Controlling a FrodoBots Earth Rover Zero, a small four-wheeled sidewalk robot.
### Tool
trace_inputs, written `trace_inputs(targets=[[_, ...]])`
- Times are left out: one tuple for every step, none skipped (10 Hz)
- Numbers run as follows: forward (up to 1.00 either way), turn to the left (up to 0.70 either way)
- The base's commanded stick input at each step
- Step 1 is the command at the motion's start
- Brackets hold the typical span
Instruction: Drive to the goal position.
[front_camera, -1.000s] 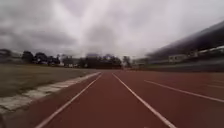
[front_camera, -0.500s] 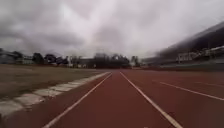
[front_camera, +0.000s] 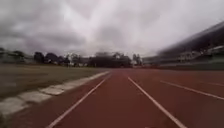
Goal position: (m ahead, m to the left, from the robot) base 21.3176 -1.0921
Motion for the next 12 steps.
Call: trace_inputs(targets=[[1.00,0.00],[1.00,0.00],[1.00,0.00],[1.00,0.00],[1.00,0.00],[1.00,0.00],[1.00,0.00],[0.99,0.00],[0.99,0.00],[0.99,0.00],[0.99,0.00],[0.99,-0.02]])
